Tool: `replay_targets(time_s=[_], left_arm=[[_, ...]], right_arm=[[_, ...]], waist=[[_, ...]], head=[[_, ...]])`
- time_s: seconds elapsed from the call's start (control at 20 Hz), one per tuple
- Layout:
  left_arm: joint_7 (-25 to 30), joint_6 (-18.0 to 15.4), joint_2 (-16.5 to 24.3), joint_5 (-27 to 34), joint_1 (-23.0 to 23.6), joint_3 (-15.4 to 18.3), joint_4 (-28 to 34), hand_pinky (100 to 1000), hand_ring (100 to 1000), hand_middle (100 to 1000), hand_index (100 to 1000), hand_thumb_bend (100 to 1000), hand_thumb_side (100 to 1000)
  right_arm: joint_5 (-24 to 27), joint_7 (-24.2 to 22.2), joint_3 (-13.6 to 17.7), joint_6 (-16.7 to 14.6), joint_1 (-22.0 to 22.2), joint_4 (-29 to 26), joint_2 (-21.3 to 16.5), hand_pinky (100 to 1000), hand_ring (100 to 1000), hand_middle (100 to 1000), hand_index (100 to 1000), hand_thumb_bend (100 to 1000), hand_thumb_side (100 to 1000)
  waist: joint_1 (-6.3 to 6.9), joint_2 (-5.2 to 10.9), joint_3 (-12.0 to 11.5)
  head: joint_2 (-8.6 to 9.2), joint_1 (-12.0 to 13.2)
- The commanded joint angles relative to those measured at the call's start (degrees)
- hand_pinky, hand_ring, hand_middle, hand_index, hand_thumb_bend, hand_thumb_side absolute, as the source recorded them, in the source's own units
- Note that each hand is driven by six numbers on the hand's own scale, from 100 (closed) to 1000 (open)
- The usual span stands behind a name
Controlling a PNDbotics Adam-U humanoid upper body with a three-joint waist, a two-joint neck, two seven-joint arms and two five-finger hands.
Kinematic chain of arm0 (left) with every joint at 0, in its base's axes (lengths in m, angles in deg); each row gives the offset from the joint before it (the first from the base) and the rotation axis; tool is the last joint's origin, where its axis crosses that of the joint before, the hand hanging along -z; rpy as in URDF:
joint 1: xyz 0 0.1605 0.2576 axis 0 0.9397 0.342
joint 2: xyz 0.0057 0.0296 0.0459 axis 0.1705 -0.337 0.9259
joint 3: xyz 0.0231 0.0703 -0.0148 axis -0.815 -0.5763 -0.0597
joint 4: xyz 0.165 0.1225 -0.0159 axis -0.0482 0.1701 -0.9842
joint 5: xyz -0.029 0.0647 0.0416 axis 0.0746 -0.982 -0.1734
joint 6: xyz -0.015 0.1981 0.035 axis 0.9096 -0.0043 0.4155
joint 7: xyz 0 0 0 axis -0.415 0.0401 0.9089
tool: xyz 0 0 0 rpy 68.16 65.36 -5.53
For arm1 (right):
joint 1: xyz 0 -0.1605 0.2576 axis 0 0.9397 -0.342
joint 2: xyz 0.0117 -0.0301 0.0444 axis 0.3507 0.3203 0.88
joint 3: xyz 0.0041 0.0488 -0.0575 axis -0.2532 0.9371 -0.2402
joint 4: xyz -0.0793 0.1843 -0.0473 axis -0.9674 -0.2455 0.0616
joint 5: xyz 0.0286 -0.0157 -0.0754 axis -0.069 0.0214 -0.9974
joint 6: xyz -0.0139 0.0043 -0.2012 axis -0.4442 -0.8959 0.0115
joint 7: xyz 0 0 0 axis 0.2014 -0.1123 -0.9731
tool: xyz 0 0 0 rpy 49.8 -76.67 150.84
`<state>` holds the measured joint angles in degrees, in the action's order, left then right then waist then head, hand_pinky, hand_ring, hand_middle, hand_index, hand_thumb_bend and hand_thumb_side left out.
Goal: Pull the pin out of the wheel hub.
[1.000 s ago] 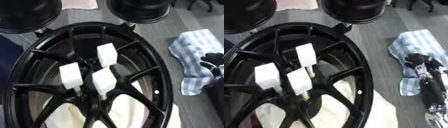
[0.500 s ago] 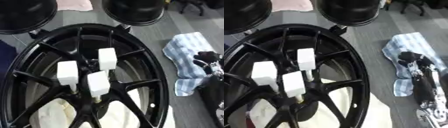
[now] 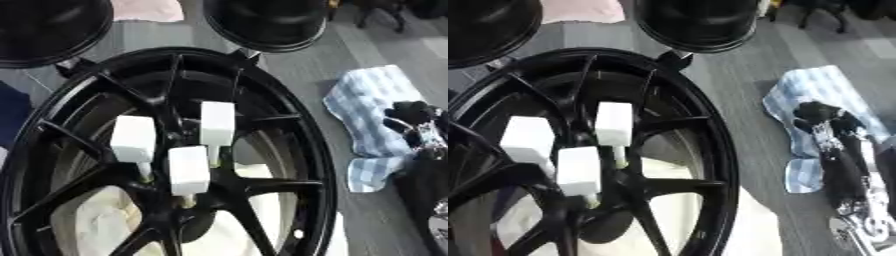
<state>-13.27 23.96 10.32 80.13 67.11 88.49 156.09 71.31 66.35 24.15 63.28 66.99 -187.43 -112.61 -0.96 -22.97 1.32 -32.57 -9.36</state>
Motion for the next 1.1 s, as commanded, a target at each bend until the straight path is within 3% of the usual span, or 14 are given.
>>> replay_targets(time_s=[0.05, 0.1, 0.25, 0.5, 0.65, 1.1], left_arm=[[-0.37, 0.49, 1.29, 0.04, -0.81, 1.59, 0.03, 943, 805, 728, 853, 347, 783], [-1.46, 0.61, 1.12, 0.85, -0.96, 1.73, 0.47, 936, 785, 693, 824, 274, 772], [-5.24, -0.43, 0.41, 3.82, -0.8, 2.1, 3.8, 921, 757, 653, 796, 166, 755], [-13.04, -2.45, -3.05, 4.6, 1.89, 2.94, 14.46, 904, 713, 597, 750, 126, 695], [-15.02, -5.89, -7.8, 4.02, 3.31, 2.14, 17.12, 904, 703, 587, 739, 119, 701], [-13.54, -17.86, -25.44, -1.06, 4.05, -0.63, 17.47, 909, 708, 597, 742, 119, 692]], right_arm=[[-0.04, -0.02, 0.45, -0.17, -0.16, -1.08, -0.67, 782, 745, 666, 600, 356, 489], [-0.03, -0.02, 0.45, -0.21, -0.17, -1.08, -0.71, 783, 745, 666, 600, 356, 489], [0.05, -0.01, 0.49, -0.43, -0.18, -1.08, -0.89, 783, 745, 666, 600, 355, 488], [0.17, -0.04, 0.66, -1.12, -0.09, -1.08, -1.28, 783, 746, 666, 601, 352, 487], [0.21, -0.21, 0.6, -1.43, -0.16, -1.08, -1.25, 782, 746, 666, 601, 352, 486], [-0.35, -0.48, 0.66, -2.88, -0.63, -1.08, -0.86, 781, 745, 667, 602, 344, 485]], waist=[[0.02, 0.92, -0.16], [-0.02, 0.94, -0.2], [-0.25, 1.04, -0.36], [-0.72, 1.29, -0.59], [-1.0, 1.33, -0.48], [-2.6, 0.74, 0.15]], head=[[0.57, -0.23], [0.51, -0.22], [0.48, -0.12], [0.8, 0.08], [1.06, 0.29], [1.72, 1.0]])
